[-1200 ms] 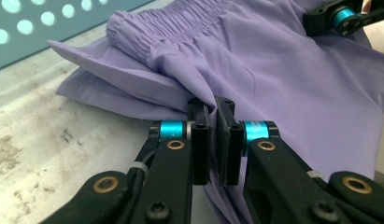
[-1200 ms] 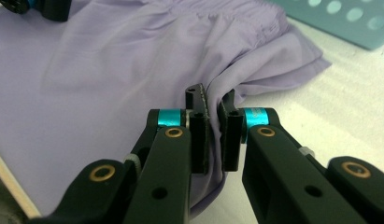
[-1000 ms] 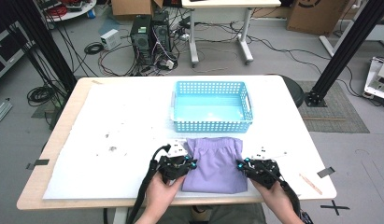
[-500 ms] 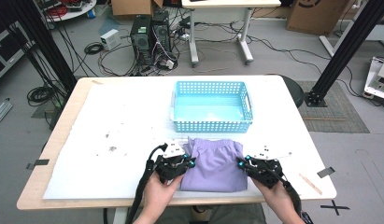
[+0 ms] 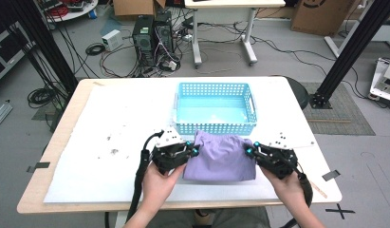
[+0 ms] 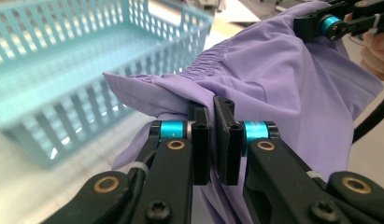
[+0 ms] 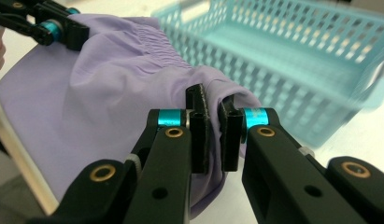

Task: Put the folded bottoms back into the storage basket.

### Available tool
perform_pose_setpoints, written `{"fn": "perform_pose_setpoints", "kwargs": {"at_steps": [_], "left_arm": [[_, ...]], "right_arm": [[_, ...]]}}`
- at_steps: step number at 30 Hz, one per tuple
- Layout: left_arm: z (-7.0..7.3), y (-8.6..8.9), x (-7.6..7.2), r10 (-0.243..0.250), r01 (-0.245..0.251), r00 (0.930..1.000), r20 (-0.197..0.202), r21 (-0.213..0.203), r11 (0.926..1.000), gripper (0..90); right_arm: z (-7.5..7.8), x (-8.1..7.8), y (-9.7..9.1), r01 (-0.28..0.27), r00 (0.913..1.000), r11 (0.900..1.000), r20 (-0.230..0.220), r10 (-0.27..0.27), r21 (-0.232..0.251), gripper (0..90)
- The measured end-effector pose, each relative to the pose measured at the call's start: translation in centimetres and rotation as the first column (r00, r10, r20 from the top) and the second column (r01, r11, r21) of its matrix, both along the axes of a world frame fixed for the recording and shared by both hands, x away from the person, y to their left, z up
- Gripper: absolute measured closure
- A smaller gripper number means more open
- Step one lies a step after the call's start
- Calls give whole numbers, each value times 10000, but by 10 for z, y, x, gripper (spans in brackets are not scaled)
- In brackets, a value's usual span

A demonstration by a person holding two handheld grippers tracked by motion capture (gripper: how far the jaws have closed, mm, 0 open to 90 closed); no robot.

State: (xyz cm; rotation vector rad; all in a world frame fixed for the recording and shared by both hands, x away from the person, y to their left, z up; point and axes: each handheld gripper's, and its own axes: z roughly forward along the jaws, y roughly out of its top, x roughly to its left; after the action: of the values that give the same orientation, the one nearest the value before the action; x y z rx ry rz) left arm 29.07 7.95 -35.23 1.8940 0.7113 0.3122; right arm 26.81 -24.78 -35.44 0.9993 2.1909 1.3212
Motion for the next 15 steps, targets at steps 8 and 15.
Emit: {"fn": "perform_pose_setpoints", "kwargs": {"at_steps": [8,15], "left_arm": [[46,5,44,562,-552,9972,494,-216,9982,857],[57,8,103,1366,-1337,9881,704,-455,9900,857]], "right_arm": [[41,47,-1,443,9984,9984,322,-454,349,861],[56,113,9,869,9961,9948,82,-875,537,861]]}}
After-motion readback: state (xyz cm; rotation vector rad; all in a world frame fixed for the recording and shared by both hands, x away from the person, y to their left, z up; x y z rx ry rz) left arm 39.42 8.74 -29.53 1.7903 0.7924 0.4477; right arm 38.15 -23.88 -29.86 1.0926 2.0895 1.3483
